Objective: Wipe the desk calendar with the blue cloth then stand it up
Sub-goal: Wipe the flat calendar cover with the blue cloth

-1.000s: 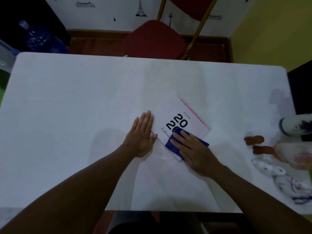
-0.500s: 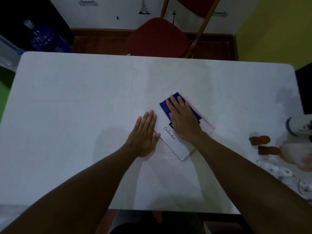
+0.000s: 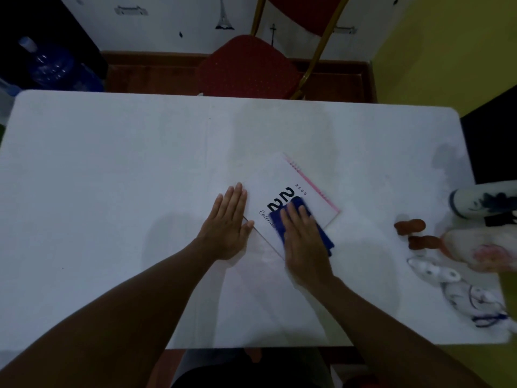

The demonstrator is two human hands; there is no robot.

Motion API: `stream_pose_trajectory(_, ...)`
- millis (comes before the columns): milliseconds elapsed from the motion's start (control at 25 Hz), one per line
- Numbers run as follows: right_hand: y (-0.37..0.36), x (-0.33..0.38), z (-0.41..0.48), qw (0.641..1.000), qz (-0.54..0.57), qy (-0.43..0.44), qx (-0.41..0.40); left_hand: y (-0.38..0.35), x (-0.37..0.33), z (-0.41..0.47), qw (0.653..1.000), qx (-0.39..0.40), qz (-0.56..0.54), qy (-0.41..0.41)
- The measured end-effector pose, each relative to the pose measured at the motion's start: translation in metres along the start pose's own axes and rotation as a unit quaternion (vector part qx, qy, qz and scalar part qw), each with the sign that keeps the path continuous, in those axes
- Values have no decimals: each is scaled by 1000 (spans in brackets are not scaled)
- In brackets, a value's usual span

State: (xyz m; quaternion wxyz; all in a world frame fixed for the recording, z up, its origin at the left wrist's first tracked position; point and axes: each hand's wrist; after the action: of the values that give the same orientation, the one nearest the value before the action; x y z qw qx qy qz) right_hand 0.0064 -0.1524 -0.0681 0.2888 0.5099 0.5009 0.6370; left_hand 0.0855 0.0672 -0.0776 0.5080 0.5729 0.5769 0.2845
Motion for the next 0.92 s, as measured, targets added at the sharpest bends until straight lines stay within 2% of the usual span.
stream_pose_trajectory(80, -7, 7, -17, 992, 14, 116, 46, 0, 2, 2, 1000, 15, 5, 14)
stream_pose_trajectory(160, 5, -19, -21, 970, 19, 227, 85, 0, -1, 2, 1000, 23, 4, 19)
stream_pose_trajectory(240, 22, -52, -7, 952, 30, 286, 102, 0, -3, 2, 1000, 21, 4, 15)
stream_pose_trajectory(360, 32, -71, 31, 966, 12, 240, 90, -1, -1, 2, 1000, 18, 4, 12)
stream_pose_trajectory(480, 26, -48, 80, 985, 2, 155, 74, 0, -1, 3, 1000, 21, 5, 12)
stream_pose_trajectory(600, 25, -27, 102, 991, 11, 107, 81, 0, -1, 2, 999, 30, 11, 15)
stream_pose_trajectory(680, 22, -24, 82, 988, 9, 131, 79, 1, -1, 2, 999, 34, 13, 17)
stream_pose_trajectory(760, 22, -27, 44, 974, 8, 203, 100, 2, -2, 1, 999, 39, 15, 19)
stream_pose_trajectory(920, 40, -63, 2, 926, 19, 321, 198, 5, -4, 0, 999, 25, 16, 15)
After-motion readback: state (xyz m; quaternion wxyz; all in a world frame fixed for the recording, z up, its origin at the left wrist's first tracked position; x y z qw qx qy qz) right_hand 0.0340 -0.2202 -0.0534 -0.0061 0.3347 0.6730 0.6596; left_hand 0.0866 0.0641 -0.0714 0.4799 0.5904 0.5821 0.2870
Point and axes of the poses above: each hand's wrist, its own z-axis towards the middle knuckle, its own y-axis out of the back of the hand, x = y × z, and after that the axes turned 15 degrees about y, right-handed
